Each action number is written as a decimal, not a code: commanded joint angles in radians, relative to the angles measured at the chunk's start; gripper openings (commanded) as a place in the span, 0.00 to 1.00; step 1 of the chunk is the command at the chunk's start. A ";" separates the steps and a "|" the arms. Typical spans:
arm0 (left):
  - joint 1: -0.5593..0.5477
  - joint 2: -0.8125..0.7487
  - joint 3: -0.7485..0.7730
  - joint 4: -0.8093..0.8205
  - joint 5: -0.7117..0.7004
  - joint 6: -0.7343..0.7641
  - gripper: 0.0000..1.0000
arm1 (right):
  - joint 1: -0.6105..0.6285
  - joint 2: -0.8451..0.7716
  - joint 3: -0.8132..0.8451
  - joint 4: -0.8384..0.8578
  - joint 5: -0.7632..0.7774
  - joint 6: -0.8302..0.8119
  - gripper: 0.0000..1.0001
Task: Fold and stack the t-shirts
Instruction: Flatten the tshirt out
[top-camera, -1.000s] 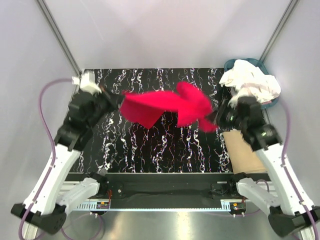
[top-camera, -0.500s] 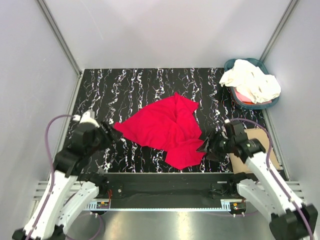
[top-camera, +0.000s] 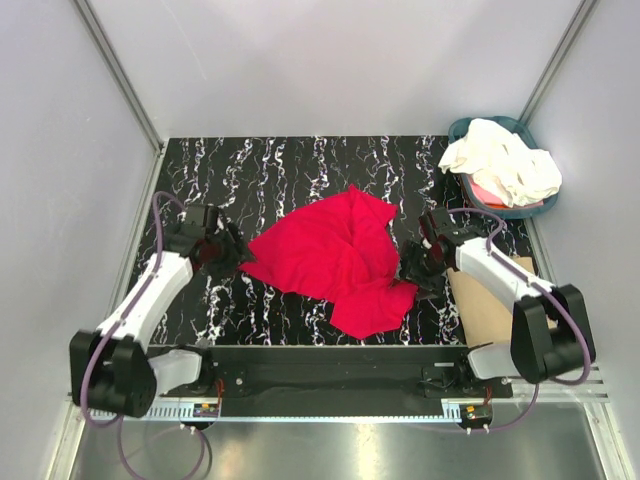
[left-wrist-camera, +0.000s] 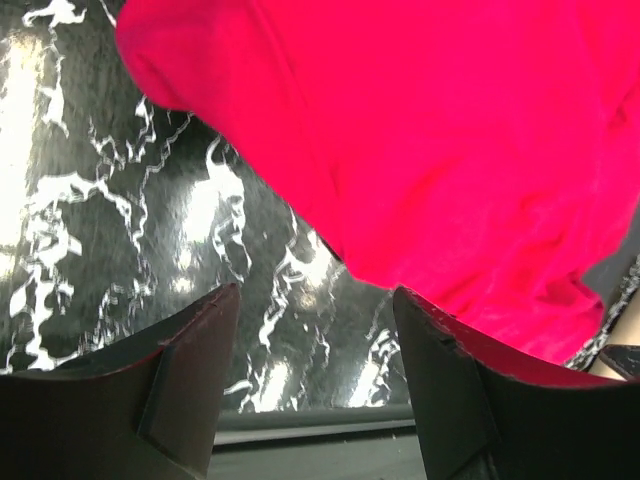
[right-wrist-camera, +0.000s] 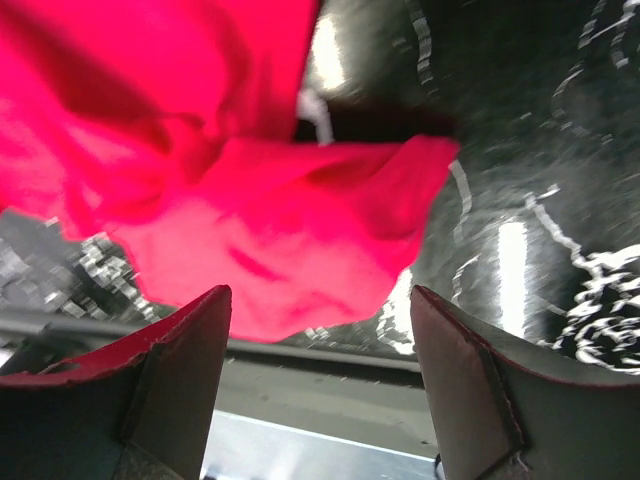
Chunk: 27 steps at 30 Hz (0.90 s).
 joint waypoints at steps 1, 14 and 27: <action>0.028 0.080 0.042 0.056 0.076 0.053 0.67 | 0.000 0.057 0.035 0.016 0.089 -0.031 0.78; 0.150 0.299 0.123 0.083 0.005 0.099 0.66 | -0.009 0.254 0.054 0.154 0.033 -0.042 0.75; 0.219 0.482 0.281 0.094 0.066 0.099 0.46 | -0.112 0.515 0.374 0.060 0.110 -0.103 0.75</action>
